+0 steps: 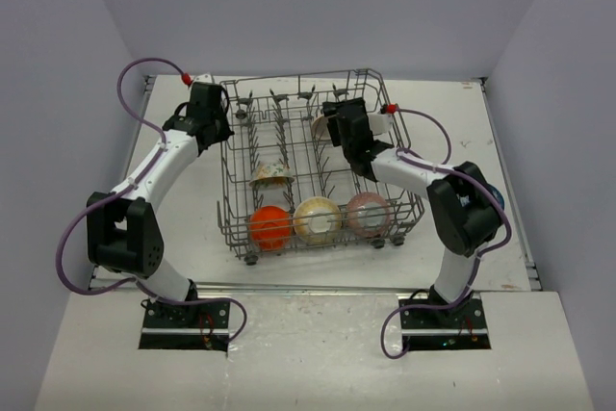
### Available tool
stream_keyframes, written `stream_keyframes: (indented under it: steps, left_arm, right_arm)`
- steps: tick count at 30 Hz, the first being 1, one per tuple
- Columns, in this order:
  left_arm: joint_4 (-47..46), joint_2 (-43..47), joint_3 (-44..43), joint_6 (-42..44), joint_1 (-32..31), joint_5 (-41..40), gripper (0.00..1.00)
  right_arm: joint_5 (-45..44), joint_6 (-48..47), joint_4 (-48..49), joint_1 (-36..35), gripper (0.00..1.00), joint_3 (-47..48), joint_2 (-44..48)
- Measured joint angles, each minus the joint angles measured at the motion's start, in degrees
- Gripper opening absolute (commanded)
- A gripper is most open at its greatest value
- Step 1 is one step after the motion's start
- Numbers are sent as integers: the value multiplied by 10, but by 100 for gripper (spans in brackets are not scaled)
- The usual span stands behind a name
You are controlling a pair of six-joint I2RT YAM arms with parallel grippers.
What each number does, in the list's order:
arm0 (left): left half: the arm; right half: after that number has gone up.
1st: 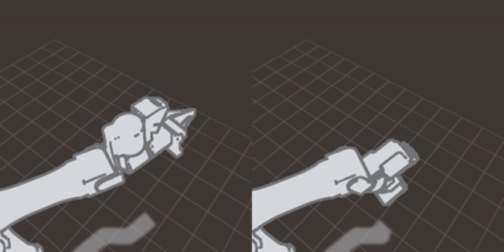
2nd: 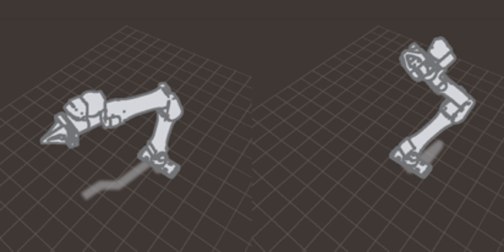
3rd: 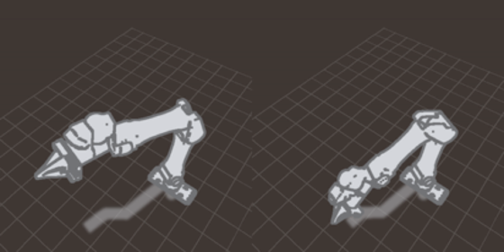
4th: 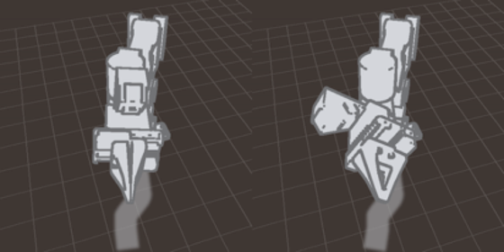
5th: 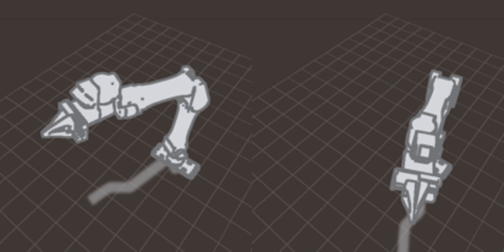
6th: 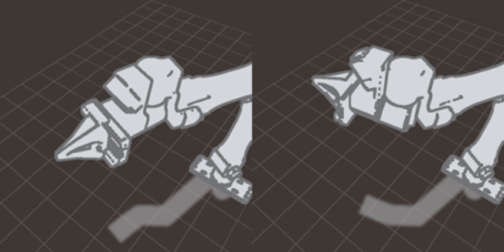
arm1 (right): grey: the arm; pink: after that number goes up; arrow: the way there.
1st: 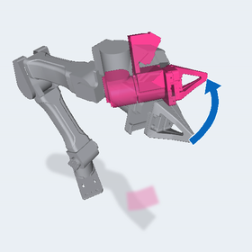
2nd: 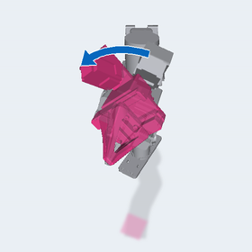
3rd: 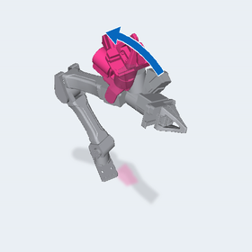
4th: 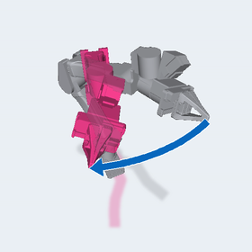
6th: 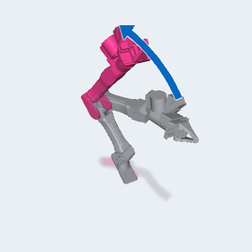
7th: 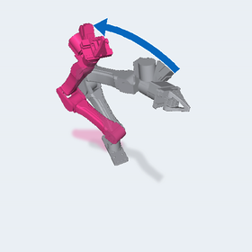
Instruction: Unload the bowls from the dish rack
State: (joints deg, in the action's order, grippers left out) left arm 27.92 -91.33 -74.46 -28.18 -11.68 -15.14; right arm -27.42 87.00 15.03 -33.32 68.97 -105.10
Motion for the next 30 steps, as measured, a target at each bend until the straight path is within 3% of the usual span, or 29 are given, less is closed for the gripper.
stream_keyframes:
  steps: [13, 18, 22, 23, 28, 30]
  left_arm:
    - [-2, -3, -3, 10, 5, 9, 0]
    - [-2, -4, -3, 10, 7, 14, 0]
    - [-3, -4, -3, 10, 8, 15, 0]
    - [-4, -4, -3, 10, 8, 15, 0]
    - [-5, -5, -3, 10, 8, 16, 0]
    - [-7, -5, -3, 10, 8, 17, 0]
  right_arm:
    - [15, 0, 7, 16, 58, 50, -76]
    - [21, -11, 31, 32, 45, 79, -107]
    - [29, -12, 40, 42, 41, 79, -116]
    - [29, -12, 40, 42, 32, 79, -118]
    - [33, -15, 43, 41, 14, 79, -120]
    - [46, -11, 52, 39, 0, 78, -121]
